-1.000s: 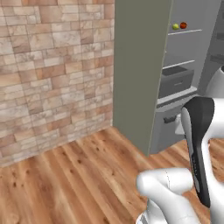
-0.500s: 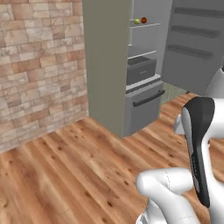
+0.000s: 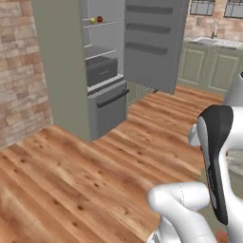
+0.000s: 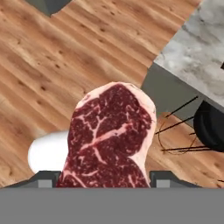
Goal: Gather the tomato and lemon from the fridge and place them on a tray on the dining counter. Then gather the steaks from the fridge and place them on the other tray.
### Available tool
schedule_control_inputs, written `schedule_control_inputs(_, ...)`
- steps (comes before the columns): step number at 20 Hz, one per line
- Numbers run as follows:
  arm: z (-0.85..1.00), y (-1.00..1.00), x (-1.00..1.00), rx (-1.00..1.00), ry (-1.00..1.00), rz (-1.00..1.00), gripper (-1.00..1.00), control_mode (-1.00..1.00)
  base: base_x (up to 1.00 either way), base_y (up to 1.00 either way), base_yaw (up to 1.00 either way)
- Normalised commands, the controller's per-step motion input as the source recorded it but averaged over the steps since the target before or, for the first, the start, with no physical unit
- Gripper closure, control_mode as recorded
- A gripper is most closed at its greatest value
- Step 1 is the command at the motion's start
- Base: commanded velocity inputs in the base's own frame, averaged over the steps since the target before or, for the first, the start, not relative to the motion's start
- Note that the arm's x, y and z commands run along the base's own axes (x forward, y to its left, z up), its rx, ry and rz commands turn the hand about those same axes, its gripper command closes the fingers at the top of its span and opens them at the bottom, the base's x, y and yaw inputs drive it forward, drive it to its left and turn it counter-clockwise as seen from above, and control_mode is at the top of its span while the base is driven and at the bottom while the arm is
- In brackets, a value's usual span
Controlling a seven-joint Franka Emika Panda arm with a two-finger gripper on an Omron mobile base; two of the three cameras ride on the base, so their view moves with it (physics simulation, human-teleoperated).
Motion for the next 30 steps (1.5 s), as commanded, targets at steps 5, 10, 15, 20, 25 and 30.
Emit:
schedule_control_inputs(5, 0.0, 0.0, 0.0, 0.0, 0.0, 0.0, 1.0, 1.0, -0.7, -0.62, -0.31)
schedule_control_inputs(10, 0.0, 0.0, 0.0, 0.0, 0.0, 0.0, 1.0, 1.0, -0.8, -0.6, -0.29)
schedule_control_inputs(15, 0.0, 0.0, 0.0, 0.0, 0.0, 0.0, 1.0, 1.0, -0.72, -0.61, -0.31)
schedule_control_inputs(20, 0.0, 0.0, 0.0, 0.0, 0.0, 0.0, 1.0, 1.0, -0.53, -0.63, -0.34)
schedule_control_inputs(25, 0.0, 0.0, 0.0, 0.0, 0.0, 0.0, 1.0, 1.0, -0.28, -0.71, -0.35)
schedule_control_inputs(30, 0.0, 0.0, 0.0, 0.0, 0.0, 0.0, 1.0, 1.0, 0.03, -0.59, -0.34)
